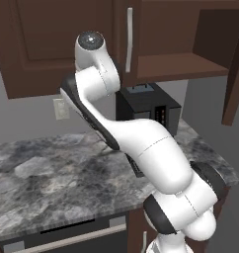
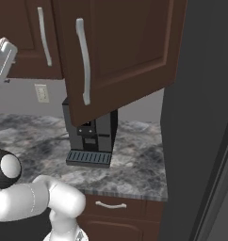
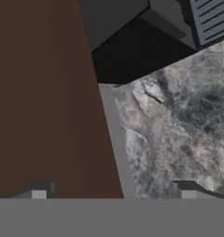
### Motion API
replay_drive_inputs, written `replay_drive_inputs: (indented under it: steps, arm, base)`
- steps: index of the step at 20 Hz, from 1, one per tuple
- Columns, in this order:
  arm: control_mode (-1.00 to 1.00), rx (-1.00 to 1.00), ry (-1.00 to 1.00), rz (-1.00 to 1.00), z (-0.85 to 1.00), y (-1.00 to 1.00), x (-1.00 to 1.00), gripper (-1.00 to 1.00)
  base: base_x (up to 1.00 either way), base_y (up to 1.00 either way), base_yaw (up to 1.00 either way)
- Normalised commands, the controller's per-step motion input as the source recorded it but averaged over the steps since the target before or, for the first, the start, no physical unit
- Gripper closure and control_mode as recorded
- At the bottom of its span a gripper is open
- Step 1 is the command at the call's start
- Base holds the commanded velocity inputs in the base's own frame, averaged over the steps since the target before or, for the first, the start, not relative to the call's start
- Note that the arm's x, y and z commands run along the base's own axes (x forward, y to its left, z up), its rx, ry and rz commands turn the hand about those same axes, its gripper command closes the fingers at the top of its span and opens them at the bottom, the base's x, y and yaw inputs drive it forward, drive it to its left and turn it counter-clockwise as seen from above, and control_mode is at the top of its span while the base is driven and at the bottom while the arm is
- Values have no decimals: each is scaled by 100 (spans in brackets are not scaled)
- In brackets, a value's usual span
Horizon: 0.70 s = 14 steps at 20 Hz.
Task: Close all open cabinet doors.
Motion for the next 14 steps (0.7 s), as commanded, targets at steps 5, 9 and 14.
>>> replay_drive_inputs:
  steps: [5,9,14]
  arm:
    - [-100,7,5,1,-23,-15,57,-100]
    - [-100,5,0,8,-13,0,27,-100]
    - [-100,2,-7,23,-11,0,-36,-100]
  base:
    - [0,0,0]
    - [0,0,0]
    - [0,0,0]
